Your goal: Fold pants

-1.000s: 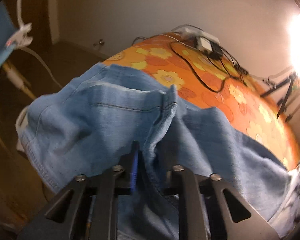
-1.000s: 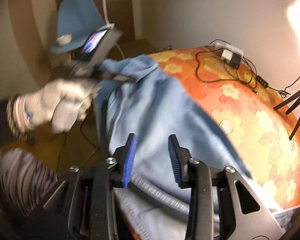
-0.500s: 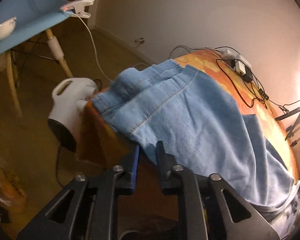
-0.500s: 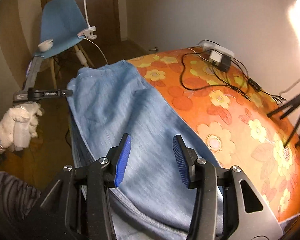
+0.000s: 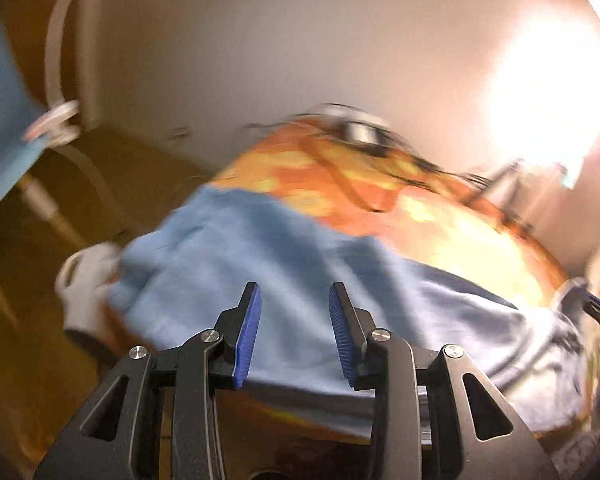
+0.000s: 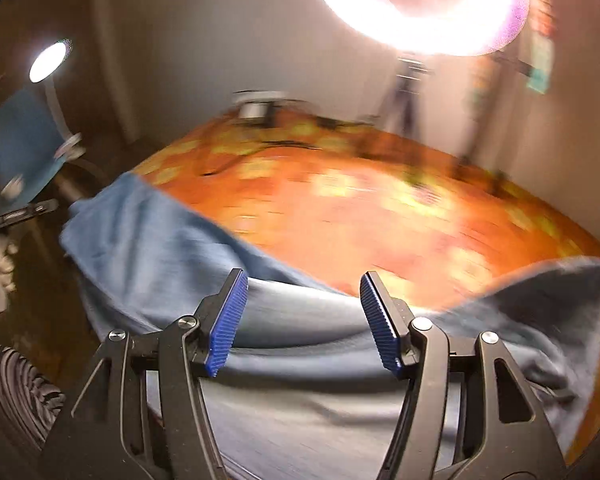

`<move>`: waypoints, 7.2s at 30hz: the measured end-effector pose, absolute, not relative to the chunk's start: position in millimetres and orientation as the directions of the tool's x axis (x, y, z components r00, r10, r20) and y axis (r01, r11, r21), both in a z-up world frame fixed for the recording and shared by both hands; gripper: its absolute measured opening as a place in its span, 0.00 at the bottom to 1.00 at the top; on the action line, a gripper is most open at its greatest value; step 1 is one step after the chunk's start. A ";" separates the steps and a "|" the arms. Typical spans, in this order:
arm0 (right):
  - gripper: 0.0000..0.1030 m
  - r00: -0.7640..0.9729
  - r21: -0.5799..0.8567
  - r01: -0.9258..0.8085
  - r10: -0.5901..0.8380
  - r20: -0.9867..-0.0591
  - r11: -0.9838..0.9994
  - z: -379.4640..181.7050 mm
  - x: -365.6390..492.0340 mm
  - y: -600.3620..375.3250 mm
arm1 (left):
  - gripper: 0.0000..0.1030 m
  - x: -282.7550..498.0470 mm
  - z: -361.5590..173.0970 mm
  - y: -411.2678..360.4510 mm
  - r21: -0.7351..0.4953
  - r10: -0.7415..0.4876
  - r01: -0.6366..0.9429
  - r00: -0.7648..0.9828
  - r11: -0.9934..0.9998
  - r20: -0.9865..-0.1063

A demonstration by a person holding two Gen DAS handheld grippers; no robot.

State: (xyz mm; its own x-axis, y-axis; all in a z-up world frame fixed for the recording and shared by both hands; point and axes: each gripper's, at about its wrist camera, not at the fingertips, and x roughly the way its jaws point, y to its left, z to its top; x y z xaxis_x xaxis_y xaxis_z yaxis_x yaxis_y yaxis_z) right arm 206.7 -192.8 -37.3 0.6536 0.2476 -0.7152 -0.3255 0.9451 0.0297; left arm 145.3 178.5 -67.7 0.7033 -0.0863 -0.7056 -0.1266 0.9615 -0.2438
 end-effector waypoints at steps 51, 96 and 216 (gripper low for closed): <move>0.63 0.411 0.174 0.595 -0.111 -0.905 0.785 -105.6 353.4 -482.6 | 0.40 192.1 -139.8 -187.1 -0.124 -0.380 0.649 0.271 0.751 -0.885; 0.08 0.639 0.519 0.549 0.072 -0.766 0.655 -129.3 29.6 -480.9 | 0.04 89.6 -141.8 -164.1 0.082 -0.360 0.792 0.363 0.605 -0.860; 0.41 0.635 0.284 -0.300 0.413 -0.653 0.911 27.1 122.4 -239.2 | 0.18 55.4 6.4 150.7 -0.070 -0.110 0.085 0.734 0.994 -0.671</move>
